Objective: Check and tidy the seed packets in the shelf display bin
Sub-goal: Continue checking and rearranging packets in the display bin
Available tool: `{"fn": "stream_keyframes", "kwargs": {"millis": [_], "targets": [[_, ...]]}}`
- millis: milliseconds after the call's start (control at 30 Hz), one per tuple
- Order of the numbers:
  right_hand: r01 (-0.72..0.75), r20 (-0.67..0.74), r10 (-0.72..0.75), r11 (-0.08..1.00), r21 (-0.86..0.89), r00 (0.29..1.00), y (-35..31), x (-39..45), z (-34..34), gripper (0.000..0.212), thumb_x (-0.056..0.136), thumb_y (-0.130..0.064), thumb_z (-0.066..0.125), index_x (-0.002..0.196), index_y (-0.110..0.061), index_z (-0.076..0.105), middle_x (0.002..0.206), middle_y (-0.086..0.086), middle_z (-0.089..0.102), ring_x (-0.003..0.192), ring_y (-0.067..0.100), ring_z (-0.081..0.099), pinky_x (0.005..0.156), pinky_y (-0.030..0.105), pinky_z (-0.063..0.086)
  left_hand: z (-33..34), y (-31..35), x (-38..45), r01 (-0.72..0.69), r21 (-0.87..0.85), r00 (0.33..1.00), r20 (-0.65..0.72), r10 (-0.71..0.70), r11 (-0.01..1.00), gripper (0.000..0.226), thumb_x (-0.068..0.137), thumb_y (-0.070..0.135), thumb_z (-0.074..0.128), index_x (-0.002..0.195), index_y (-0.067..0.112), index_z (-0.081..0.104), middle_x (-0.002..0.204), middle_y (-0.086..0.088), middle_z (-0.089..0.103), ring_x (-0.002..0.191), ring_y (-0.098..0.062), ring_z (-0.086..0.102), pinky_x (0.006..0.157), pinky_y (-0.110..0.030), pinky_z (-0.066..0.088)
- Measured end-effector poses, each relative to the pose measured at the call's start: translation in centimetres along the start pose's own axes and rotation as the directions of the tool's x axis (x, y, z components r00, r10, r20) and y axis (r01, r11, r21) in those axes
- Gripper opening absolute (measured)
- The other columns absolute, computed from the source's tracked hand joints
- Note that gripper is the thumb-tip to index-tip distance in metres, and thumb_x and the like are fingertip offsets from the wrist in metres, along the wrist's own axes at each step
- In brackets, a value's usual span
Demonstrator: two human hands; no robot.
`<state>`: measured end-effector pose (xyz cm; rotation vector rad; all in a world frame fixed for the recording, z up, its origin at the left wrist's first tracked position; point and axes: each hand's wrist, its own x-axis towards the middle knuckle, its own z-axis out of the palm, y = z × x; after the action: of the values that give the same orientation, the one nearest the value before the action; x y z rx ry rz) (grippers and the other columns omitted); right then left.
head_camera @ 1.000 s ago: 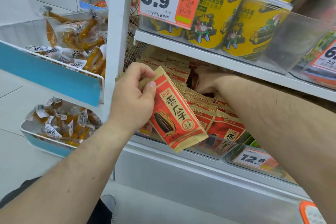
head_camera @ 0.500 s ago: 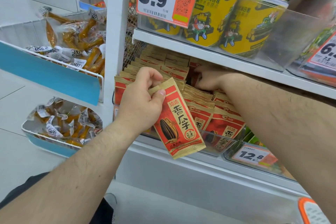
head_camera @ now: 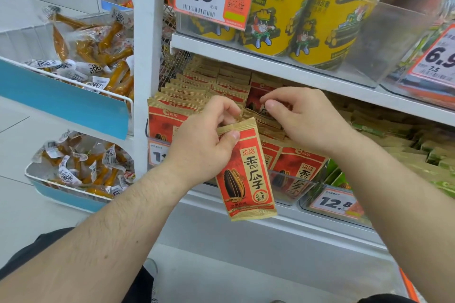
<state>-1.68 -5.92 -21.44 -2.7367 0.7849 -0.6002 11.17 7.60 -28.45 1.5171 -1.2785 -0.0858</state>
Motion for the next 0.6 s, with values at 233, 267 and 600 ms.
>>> {"fn": "stream_keyframes", "kwargs": {"millis": [233, 267, 600], "targets": [[-0.176, -0.032, 0.197, 0.928, 0.328, 0.98, -1.6, -5.0, 2.3, 0.016, 0.082, -0.04, 0.068, 0.075, -0.025, 0.067, 0.069, -0.005, 0.066, 0.063, 0.008, 0.062, 0.058, 0.033, 0.054, 1.3, 1.1, -0.4, -0.046, 0.009, 0.995, 0.087, 0.045, 0.999, 0.033, 0.082, 0.027, 0.057, 0.1, 0.049, 0.04, 0.083, 0.016, 0.065, 0.078, -0.011, 0.065, 0.072, -0.041, 0.052], [-0.202, -0.012, 0.221, 0.908, 0.366, 0.975, -1.6, -5.4, 2.5, 0.017, 0.083, -0.035, 0.07, 0.073, -0.022, 0.066, 0.07, 0.0, 0.067, 0.064, 0.016, 0.065, 0.058, 0.039, 0.056, 1.4, 1.2, -0.5, -0.046, 0.001, 0.995, 0.094, 0.046, 0.999, 0.033, 0.082, 0.028, 0.057, 0.1, 0.049, 0.04, 0.083, 0.017, 0.065, 0.078, -0.009, 0.064, 0.071, -0.039, 0.052], [-0.173, -0.054, 0.329, 0.621, 0.765, 0.943, -0.5, -8.5, 2.3, 0.025, 0.092, -0.014, 0.061, 0.068, -0.011, 0.062, 0.046, -0.008, 0.055, 0.04, 0.003, 0.047, 0.041, 0.017, 0.039, 1.3, 2.0, -1.0, 0.392, -0.467, 0.919, 0.227, -0.321, 0.793, 0.007, 0.077, 0.02, 0.075, 0.077, 0.015, 0.07, 0.067, -0.003, 0.07, 0.06, -0.02, 0.068, 0.048, -0.03, 0.056]]}}
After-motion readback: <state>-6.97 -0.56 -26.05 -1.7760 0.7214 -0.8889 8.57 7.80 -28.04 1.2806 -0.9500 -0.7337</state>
